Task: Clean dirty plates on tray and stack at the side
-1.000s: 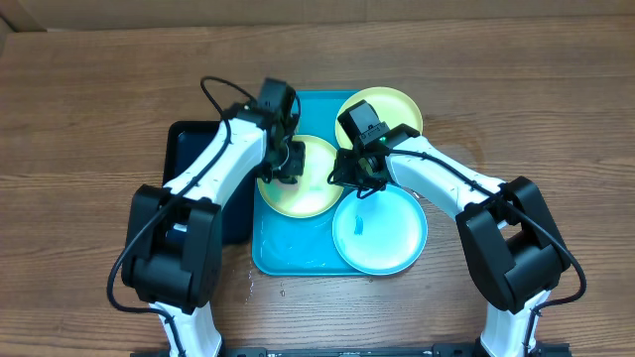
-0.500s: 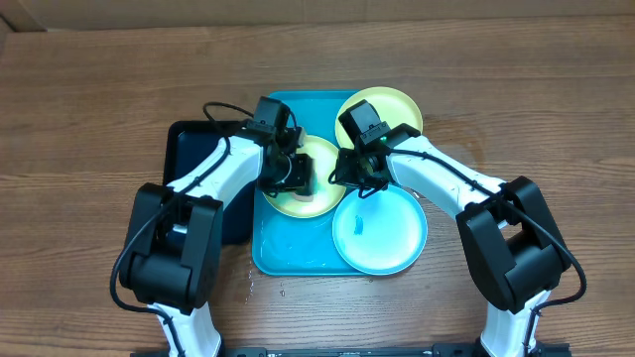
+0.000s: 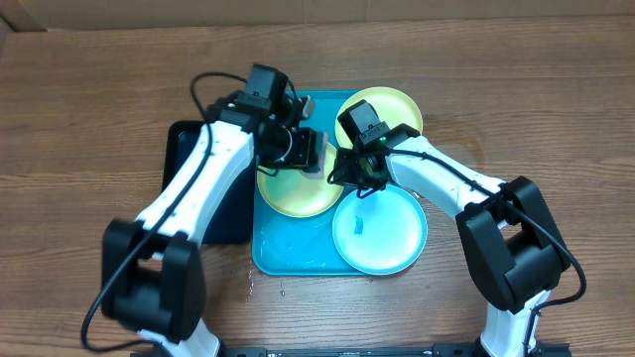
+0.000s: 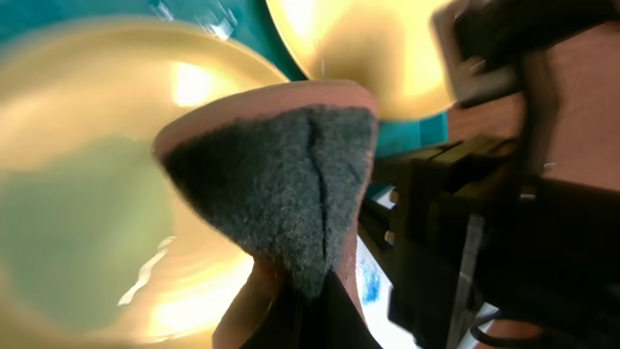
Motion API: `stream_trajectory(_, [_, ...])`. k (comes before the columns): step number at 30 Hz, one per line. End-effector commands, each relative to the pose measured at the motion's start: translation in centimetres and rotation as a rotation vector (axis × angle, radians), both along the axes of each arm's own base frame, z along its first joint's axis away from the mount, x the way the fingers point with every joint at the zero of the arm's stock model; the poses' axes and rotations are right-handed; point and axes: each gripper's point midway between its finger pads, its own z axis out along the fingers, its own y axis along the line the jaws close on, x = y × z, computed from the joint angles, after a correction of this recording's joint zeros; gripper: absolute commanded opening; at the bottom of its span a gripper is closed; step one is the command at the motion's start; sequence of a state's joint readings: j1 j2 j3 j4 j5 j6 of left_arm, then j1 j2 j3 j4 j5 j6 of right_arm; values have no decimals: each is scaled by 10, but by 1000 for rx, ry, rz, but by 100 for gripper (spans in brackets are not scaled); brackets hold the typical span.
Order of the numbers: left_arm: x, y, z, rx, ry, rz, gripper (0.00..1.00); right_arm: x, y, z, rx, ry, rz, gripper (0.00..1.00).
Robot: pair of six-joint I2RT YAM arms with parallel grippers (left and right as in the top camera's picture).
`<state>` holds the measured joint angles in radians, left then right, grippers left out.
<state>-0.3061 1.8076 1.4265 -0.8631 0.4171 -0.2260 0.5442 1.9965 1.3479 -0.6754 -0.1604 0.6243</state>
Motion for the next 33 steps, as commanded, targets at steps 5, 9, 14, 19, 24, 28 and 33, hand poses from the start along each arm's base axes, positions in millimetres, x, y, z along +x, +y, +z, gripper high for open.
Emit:
stream_trajectory(5, [2,42,-37,275,-2,57,4,-1,3,2,9,-4,10,4])
stream_trajectory(9, [-8,46,-88,319,115,63,4,-1,3,2,9,-4,10,4])
stream_trajectory(14, [-33,19,-131,205,284,-24,4,-1,3,2,9,-5,10,4])
stream_trajectory(19, [-43,-16,-112,-8,305,-133,4,-1,3,2,9,-4,9,4])
stream_trajectory(24, [-37,-41,-53,-189,248,-203,4,-1,3,2,9,-4,10,4])
stream_trajectory(28, [-21,-29,3,-178,126,-185,4,-1,3,2,7,-2,10,4])
stream_trajectory(33, [-8,27,61,44,-51,-34,4,-2,3,2,7,-2,10,4])
